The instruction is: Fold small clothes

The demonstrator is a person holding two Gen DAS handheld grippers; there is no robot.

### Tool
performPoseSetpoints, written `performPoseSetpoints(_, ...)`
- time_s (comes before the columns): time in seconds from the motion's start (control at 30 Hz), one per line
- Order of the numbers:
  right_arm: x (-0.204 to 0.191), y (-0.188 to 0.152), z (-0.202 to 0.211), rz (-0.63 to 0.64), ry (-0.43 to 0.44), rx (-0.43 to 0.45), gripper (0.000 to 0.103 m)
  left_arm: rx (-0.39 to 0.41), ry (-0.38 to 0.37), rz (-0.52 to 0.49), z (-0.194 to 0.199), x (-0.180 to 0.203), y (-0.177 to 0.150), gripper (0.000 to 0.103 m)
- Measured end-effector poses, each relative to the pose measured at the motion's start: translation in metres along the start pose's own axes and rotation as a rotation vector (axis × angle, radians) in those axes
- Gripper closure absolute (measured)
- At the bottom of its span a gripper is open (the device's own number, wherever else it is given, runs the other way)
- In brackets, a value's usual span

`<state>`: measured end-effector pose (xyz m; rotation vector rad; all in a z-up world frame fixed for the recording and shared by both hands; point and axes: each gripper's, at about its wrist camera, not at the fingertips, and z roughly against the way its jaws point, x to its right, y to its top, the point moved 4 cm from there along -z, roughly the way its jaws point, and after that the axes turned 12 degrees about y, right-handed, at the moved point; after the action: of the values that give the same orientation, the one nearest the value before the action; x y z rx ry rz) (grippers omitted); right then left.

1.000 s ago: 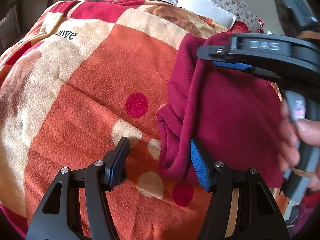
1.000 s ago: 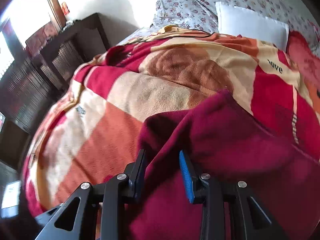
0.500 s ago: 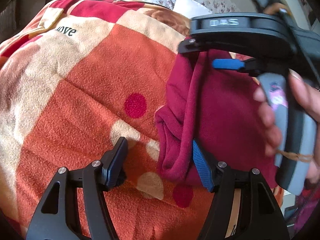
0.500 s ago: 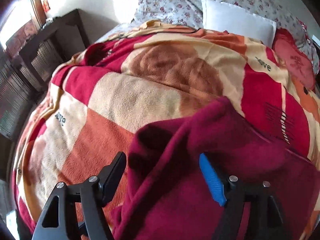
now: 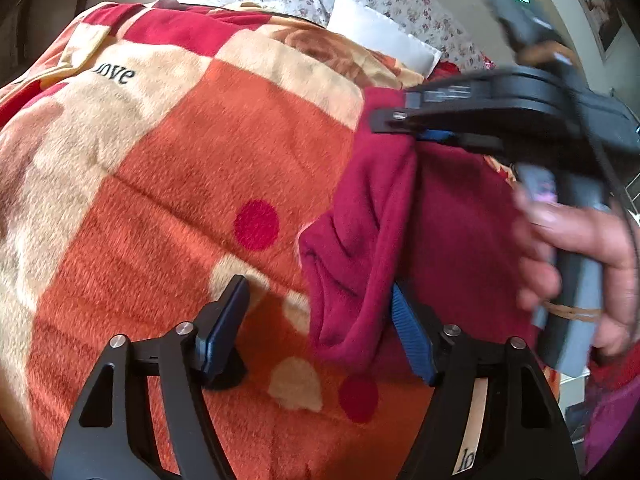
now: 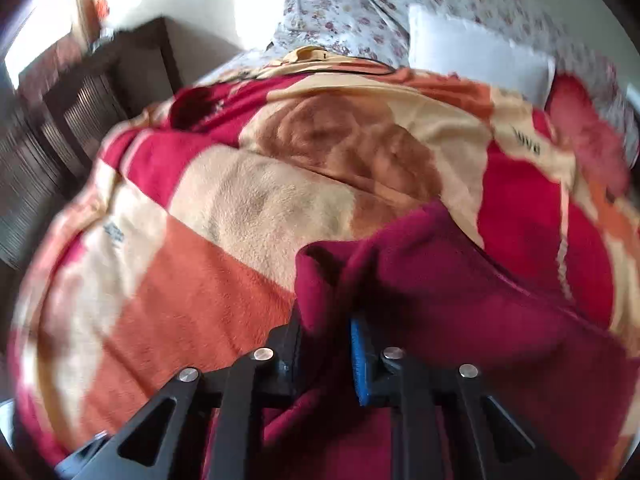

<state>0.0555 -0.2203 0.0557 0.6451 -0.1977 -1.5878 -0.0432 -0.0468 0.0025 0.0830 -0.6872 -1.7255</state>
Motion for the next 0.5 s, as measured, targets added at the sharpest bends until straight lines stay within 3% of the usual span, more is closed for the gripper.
performPoseSetpoints(0.1, 0.005, 0.0, 0.022, -0.016, 0.084, 0.034, 0.087, 0.001, -0.024, 0.018, -0.004, 0.003, 0.009, 0.027)
performPoseSetpoints(0.4, 0.007, -0.002, 0.031, -0.035, 0.139, 0.034, 0.088, -0.005, -0.031, -0.04, -0.024, 0.025, 0.022, 0.024)
performPoseSetpoints(0.43, 0.007, -0.002, 0.031, -0.034, 0.138, 0.031, 0.088, -0.008, -0.031, -0.041, -0.024, 0.026, 0.021, 0.026)
performPoseSetpoints(0.5, 0.007, -0.003, 0.028, -0.032, 0.137, 0.022, 0.088, -0.011, -0.049, -0.03, -0.027, 0.028, 0.022, 0.046)
